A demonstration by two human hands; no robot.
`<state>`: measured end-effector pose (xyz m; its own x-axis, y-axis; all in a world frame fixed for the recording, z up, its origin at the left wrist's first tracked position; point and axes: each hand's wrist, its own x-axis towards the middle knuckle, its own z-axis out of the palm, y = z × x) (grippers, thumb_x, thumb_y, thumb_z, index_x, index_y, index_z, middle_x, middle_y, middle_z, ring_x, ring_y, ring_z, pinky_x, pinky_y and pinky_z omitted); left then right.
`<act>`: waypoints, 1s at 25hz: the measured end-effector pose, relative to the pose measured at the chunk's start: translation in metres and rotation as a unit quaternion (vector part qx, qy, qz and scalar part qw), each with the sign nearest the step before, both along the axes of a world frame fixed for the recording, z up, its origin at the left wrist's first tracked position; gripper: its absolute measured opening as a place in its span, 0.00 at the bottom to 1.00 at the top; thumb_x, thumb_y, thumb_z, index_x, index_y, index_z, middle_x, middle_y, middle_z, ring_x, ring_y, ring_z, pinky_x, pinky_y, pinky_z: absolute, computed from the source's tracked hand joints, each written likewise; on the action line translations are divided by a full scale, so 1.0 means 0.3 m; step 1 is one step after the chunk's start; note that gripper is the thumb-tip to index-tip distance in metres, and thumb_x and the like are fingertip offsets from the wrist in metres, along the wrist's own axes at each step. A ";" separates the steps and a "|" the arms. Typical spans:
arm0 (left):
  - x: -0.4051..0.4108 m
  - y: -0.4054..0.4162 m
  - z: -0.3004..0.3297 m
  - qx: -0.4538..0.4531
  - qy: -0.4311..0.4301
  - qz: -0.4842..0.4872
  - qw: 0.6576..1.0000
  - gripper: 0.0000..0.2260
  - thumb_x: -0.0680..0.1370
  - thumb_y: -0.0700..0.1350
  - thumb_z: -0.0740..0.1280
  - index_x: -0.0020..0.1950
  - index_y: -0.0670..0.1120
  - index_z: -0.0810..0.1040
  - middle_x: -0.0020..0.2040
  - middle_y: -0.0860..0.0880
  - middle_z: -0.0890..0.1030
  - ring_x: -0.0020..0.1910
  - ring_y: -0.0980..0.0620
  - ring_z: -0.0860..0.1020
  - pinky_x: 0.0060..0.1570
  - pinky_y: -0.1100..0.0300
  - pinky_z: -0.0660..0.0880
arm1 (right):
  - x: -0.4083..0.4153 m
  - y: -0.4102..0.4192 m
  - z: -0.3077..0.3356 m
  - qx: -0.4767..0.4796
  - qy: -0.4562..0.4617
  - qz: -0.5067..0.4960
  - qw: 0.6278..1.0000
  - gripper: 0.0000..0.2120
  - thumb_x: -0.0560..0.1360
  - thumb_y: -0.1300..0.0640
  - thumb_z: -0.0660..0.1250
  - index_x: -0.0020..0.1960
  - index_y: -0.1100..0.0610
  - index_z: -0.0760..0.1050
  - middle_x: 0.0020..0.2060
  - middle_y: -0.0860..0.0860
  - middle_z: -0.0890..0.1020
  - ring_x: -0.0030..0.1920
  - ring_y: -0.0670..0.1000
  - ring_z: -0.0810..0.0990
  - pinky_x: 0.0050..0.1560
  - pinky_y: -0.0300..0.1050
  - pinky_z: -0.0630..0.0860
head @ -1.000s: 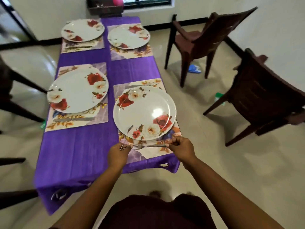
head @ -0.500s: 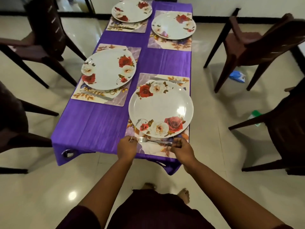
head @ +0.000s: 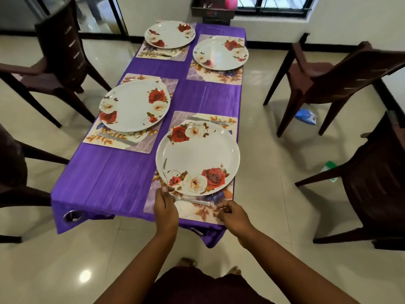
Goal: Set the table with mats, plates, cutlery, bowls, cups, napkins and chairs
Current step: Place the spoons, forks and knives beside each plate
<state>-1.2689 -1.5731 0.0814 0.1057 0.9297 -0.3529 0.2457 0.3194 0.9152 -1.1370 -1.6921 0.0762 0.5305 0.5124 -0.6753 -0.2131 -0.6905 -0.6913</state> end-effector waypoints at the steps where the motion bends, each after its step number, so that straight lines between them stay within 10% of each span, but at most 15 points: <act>1: 0.046 -0.022 0.015 -0.034 -0.038 -0.027 0.998 0.15 0.83 0.54 0.53 0.61 0.47 0.73 0.40 0.48 0.75 0.35 0.56 0.75 0.30 0.65 0.69 | 0.021 -0.007 0.017 0.012 0.003 -0.005 1.000 0.08 0.76 0.62 0.66 0.53 0.53 0.77 0.49 0.50 0.81 0.49 0.51 0.80 0.48 0.46 0.78; 10: 0.476 -0.243 0.193 -0.089 -0.164 -0.241 0.952 0.09 0.84 0.47 0.56 0.61 0.43 0.68 0.52 0.52 0.85 0.52 0.52 0.83 0.52 0.50 0.80 | 0.287 -0.093 0.242 0.174 0.039 -0.058 0.982 0.06 0.80 0.57 0.64 0.47 0.57 0.78 0.38 0.53 0.82 0.36 0.49 0.79 0.38 0.39 0.74; 25: 1.075 0.002 0.100 -0.138 -0.186 -0.036 0.972 0.10 0.79 0.44 0.67 0.56 0.40 0.80 0.48 0.44 0.83 0.46 0.50 0.84 0.45 0.61 0.80 | 0.988 0.031 0.187 0.148 -0.005 0.012 0.989 0.06 0.78 0.66 0.65 0.53 0.65 0.79 0.34 0.53 0.80 0.30 0.45 0.76 0.32 0.34 0.73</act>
